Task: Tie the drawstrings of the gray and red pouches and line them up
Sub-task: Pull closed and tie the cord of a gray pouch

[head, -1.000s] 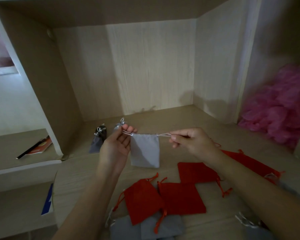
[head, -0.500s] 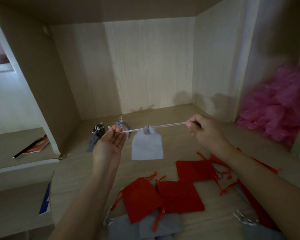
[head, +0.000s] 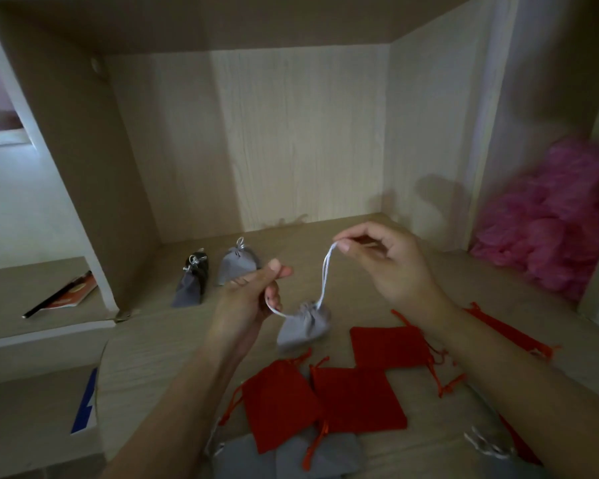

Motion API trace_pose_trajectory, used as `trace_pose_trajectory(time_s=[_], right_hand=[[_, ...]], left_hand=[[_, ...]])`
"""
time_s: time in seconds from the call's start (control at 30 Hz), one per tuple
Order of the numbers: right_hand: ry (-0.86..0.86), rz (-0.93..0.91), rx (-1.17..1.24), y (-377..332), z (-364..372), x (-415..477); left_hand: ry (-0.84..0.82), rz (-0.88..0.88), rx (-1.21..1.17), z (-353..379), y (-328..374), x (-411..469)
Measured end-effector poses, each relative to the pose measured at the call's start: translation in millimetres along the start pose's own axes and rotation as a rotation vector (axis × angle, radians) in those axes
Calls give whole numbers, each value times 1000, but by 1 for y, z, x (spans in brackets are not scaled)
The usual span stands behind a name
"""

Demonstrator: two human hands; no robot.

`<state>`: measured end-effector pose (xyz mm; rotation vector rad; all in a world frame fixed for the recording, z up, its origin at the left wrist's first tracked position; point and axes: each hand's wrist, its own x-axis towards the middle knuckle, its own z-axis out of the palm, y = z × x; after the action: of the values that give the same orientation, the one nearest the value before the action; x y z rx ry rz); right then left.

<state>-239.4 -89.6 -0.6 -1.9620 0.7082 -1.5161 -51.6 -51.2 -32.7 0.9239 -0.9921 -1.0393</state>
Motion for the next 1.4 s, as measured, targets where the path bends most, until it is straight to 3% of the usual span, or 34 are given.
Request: trace_pose_trajectory(time_s=[0.23, 0.4, 0.53, 0.77, 0.9, 1.0, 1.1, 1.27, 1.4], right_hand=[[-208, -47, -73, -9, 24, -16], [-159, -107, -233, 1, 27, -16], [-151, -35, -216, 4, 27, -16], [-170, 148, -16, 5, 33, -19], [-339, 339, -23, 12, 37, -22], [-393, 351, -31, 13, 36, -25], [-342, 453, 195, 8, 37, -25], [-223, 572, 467, 7, 33, -19], [-249, 492, 388, 5, 28, -19]], left_hand=[[-388, -132, 41, 12, -2, -15], [-490, -185, 28, 9, 2, -16], [-498, -260, 32, 8, 4, -14], [-392, -177, 10, 6, -1, -10], [-280, -149, -91, 2, 2, -5], [-335, -141, -201, -3, 3, -4], [-412, -145, -262, -8, 0, -1], [-363, -42, -104, -11, -4, 1], [-143, 166, 263, -6, -4, -2]])
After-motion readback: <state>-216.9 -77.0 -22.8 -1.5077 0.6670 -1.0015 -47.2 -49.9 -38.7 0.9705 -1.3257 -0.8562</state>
